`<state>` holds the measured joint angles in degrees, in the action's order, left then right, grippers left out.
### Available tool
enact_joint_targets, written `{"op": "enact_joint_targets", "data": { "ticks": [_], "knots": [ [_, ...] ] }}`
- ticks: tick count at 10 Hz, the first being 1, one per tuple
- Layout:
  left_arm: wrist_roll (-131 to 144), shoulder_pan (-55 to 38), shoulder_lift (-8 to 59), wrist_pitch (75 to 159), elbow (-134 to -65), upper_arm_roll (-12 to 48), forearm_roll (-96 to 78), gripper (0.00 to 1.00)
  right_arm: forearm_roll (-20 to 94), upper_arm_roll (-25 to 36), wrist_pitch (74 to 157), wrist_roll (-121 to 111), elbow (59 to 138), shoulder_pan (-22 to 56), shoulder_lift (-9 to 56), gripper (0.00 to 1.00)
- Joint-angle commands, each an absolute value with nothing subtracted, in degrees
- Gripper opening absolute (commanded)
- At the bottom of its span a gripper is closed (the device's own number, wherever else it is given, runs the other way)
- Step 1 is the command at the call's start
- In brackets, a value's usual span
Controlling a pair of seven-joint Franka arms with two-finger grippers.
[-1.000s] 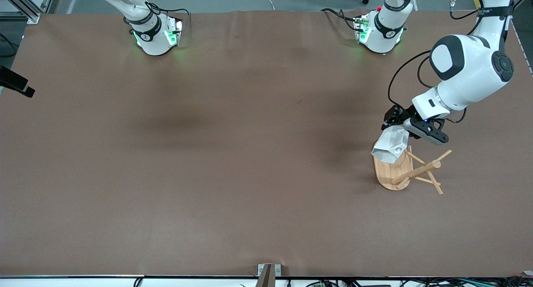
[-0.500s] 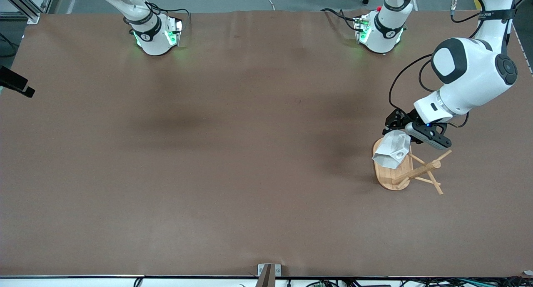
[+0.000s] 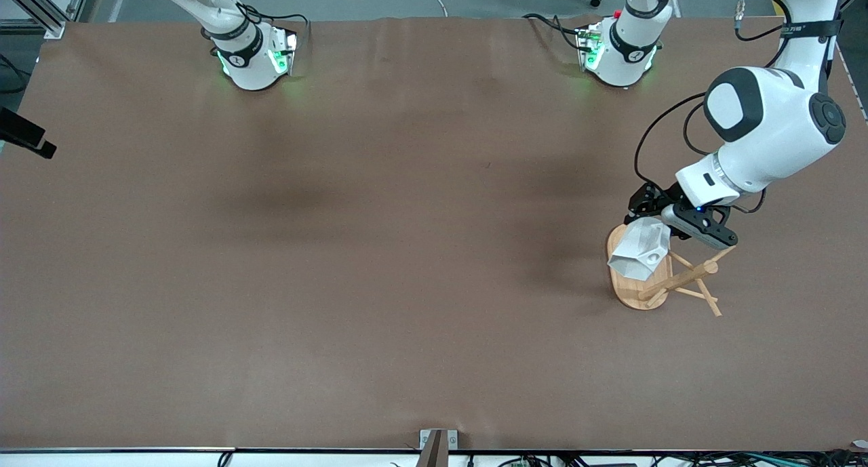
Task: Hang cup on rack
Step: 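Lower the cup with the left gripper onto a rack peg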
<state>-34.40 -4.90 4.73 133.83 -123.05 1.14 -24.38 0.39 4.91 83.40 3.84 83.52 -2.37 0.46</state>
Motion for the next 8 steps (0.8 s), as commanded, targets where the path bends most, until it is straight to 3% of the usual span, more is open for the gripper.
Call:
{"op": "enact_joint_targets", "data": {
  "ticks": [1, 8],
  "knots": [
    [-36.74, -4.57, 7.64, 134.56, -122.78, 0.79, -25.84, 0.01, -0.53, 4.66, 83.23, 3.96, 84.02, -2.81, -0.44, 1.00],
    [-36.91, -4.22, 9.40, 134.47, -121.99, -2.90, -25.93, 0.02, -0.53, 4.66, 83.23, 3.96, 84.02, -2.81, -0.44, 1.00]
  ]
}}
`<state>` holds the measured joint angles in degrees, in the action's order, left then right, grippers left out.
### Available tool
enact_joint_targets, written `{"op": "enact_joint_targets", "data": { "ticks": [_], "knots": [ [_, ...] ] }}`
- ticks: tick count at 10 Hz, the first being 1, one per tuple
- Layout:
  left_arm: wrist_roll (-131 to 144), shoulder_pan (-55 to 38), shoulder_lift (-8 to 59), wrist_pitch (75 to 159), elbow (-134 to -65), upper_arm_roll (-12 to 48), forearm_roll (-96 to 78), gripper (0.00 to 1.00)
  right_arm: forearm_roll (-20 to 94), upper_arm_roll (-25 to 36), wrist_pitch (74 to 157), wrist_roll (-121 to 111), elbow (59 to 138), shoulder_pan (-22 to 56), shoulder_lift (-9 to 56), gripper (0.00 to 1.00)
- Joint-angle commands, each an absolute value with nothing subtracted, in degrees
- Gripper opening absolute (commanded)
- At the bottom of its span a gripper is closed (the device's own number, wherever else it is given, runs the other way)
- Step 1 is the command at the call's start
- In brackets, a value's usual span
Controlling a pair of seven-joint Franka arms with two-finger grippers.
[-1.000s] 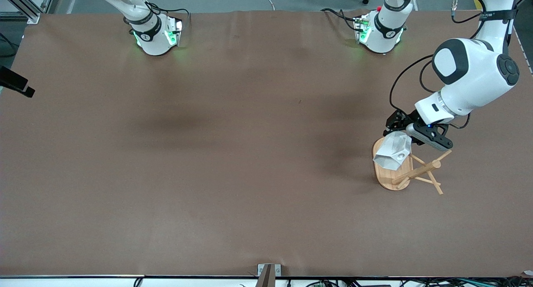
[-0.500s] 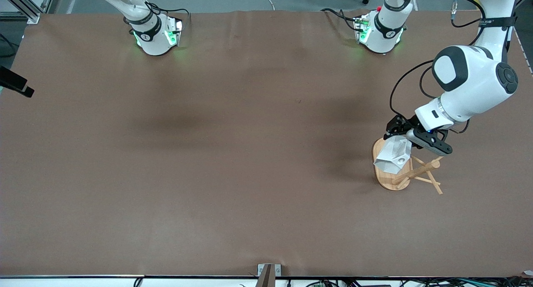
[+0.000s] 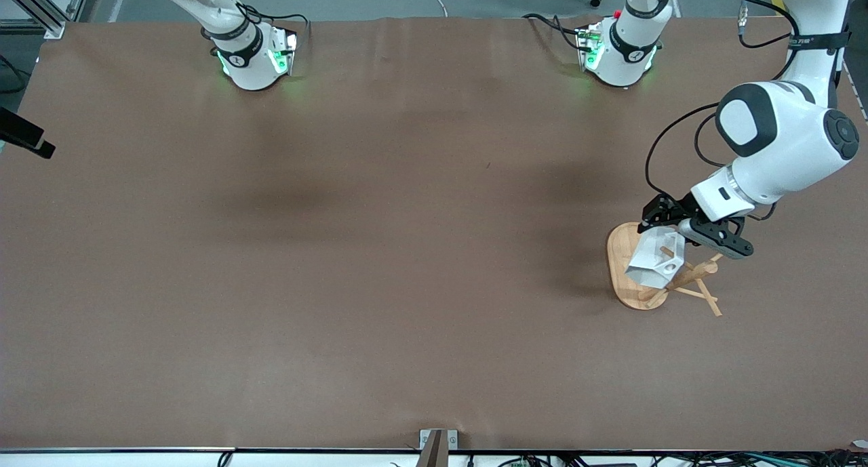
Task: Hang cup on rack
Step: 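Lower the cup with the left gripper onto a rack peg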
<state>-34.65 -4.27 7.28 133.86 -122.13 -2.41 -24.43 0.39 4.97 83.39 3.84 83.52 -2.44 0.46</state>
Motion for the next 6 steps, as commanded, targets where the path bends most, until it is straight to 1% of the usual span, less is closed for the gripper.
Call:
{"op": "enact_joint_targets", "data": {
  "ticks": [1, 2, 3, 4, 5, 6],
  "knots": [
    [-36.74, -4.22, 9.49, 134.47, -121.99, -3.16, -25.93, 0.05, -0.53, 4.66, 83.32, 3.96, 84.02, -2.81, -0.44, 1.00],
    [-35.78, -3.96, 9.23, 133.95, -121.99, -3.51, -25.93, 0.20, -0.53, 4.66, 83.32, 3.96, 84.02, -2.81, -0.44, 1.00],
    [-35.60, -4.04, 8.97, 133.77, -121.99, -4.47, -25.84, 0.66, -0.53, 4.66, 83.32, 3.96, 84.02, -2.81, -0.44, 1.00],
    [-35.68, -3.96, 8.88, 133.77, -122.08, -4.57, -25.93, 0.97, -0.53, 4.66, 83.32, 3.96, 84.11, -2.81, -0.44, 1.00],
    [-35.94, -3.96, 7.57, 133.68, -122.95, -4.57, -25.93, 1.00, -0.53, 4.66, 83.32, 3.96, 84.02, -2.81, -0.44, 1.00],
    [-35.95, -3.87, 6.34, 132.12, -123.65, -4.92, -25.93, 1.00, -0.53, 4.66, 83.32, 3.96, 84.02, -2.81, -0.44, 1.00]
  ]
}}
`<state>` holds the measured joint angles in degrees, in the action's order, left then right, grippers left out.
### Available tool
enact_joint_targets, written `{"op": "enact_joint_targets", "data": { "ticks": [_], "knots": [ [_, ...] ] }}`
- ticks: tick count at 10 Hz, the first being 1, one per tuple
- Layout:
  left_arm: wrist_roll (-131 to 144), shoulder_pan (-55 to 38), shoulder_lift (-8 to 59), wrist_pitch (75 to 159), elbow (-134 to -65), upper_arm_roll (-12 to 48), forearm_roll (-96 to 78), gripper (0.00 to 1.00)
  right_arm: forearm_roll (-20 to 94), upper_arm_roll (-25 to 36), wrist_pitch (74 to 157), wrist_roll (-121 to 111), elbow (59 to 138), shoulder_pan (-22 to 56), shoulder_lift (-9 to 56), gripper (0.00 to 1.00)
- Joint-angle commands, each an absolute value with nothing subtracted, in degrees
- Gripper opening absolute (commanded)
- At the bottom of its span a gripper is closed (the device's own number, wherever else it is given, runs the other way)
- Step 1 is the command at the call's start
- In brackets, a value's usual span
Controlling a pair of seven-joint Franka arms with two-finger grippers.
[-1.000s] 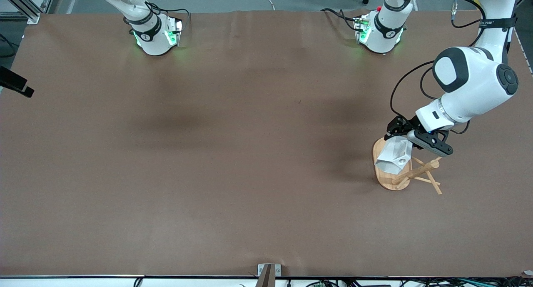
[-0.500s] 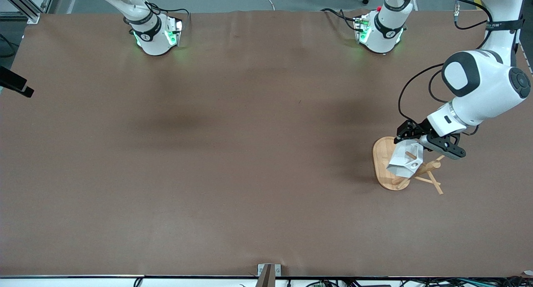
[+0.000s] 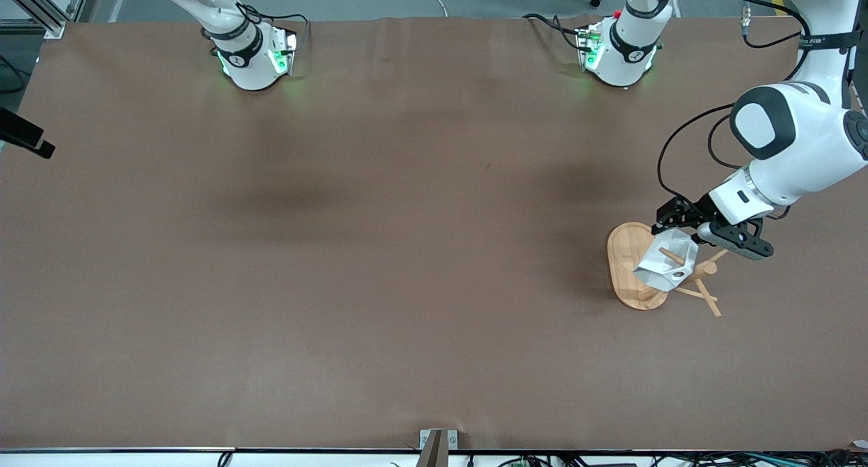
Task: Hang cup on rack
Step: 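Open the left gripper and pull it back from the cup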
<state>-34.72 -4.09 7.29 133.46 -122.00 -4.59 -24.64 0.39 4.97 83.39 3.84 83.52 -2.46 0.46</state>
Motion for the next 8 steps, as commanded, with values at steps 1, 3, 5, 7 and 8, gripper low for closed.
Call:
{"op": "enact_joint_targets", "data": {
  "ticks": [1, 3, 5, 7, 8],
  "knots": [
    [-35.77, -3.87, 5.28, 130.10, -123.58, -6.31, -25.93, 1.00, -0.53, 4.75, 83.32, 3.96, 84.11, -2.81, -0.44, 1.00],
    [-33.86, -3.61, 1.78, 124.40, -123.57, -8.42, -25.93, 1.00, -0.53, 4.66, 83.32, 4.04, 84.11, -2.81, -0.44, 1.00],
    [-27.28, -3.60, -3.84, 116.23, -123.23, -12.72, -25.93, 1.00, -0.53, 4.66, 83.32, 4.04, 84.11, -2.81, -0.35, 1.00],
    [-25.58, -3.95, -8.33, 114.79, -123.31, -10.57, -20.78, 1.00, -0.53, 4.66, 83.41, 3.87, 84.11, -2.81, -0.44, 1.00],
    [-25.49, -3.69, -8.96, 114.87, -122.35, -6.72, -11.52, 1.00, -0.53, 4.66, 83.41, 3.78, 84.11, -2.81, -0.44, 1.00]
  ]
}}
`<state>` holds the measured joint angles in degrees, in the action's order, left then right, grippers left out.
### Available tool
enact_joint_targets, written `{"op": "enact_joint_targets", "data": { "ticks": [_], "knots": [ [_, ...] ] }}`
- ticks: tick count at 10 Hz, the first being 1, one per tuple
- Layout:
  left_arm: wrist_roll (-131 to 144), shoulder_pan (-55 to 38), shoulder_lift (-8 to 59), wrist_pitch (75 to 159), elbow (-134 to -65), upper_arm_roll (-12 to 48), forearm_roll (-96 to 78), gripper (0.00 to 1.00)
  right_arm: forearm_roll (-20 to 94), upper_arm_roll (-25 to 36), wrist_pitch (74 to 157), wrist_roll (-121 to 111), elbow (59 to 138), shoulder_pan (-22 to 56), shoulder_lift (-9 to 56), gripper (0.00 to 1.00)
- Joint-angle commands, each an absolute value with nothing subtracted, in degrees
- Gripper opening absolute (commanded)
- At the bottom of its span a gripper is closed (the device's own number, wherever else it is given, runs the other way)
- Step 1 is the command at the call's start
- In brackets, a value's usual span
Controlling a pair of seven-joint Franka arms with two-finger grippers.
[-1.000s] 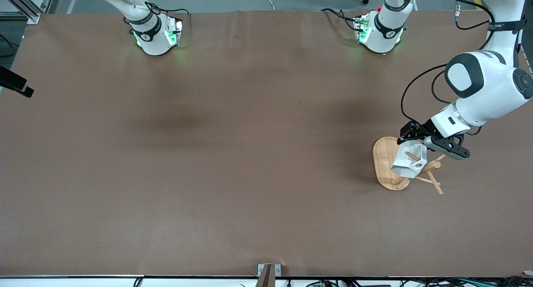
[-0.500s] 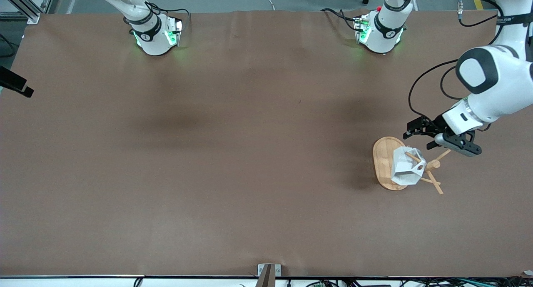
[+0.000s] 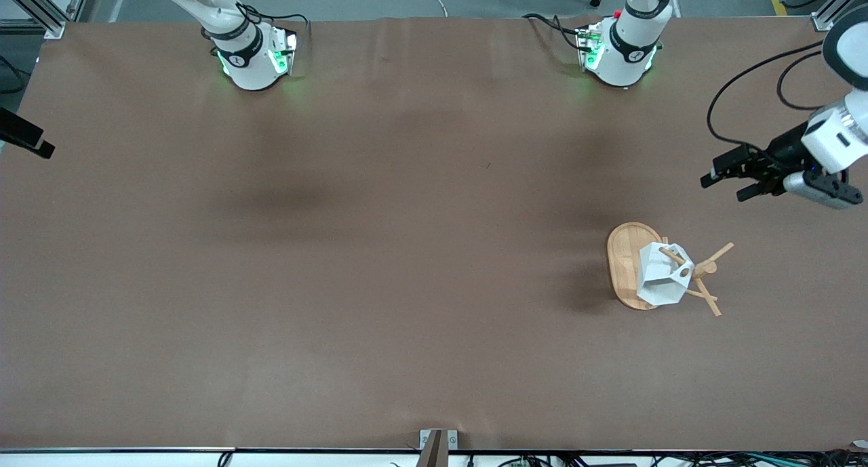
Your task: Hang cup on rack
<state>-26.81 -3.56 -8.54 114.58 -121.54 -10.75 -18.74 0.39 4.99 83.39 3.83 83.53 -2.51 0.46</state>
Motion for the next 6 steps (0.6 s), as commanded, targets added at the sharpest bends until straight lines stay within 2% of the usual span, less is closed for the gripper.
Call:
{"op": "enact_joint_targets", "data": {
  "ticks": [1, 2, 4, 6],
  "knots": [
    [-25.58, -3.78, -9.14, 115.05, -120.43, -4.77, -1.51, 1.00, -0.53, 4.75, 83.41, 3.17, 84.11, -2.81, -0.44, 1.00],
    [-25.14, -3.78, -8.97, 114.96, -117.89, -2.22, 0.07, 1.00, -0.53, 4.75, 83.50, 1.95, 84.11, -2.90, -0.35, 1.00],
    [-15.79, -3.78, -8.88, 113.57, -114.71, -1.23, 0.09, 1.00, -0.53, 4.75, 83.41, 1.85, 84.11, -2.90, -0.35, 1.00],
    [-5.58, -3.96, -8.01, 104.99, -107.89, 1.65, 0.09, 1.00, -0.53, 4.75, 83.32, 1.85, 84.11, -3.25, -0.35, 1.00]
  ]
}}
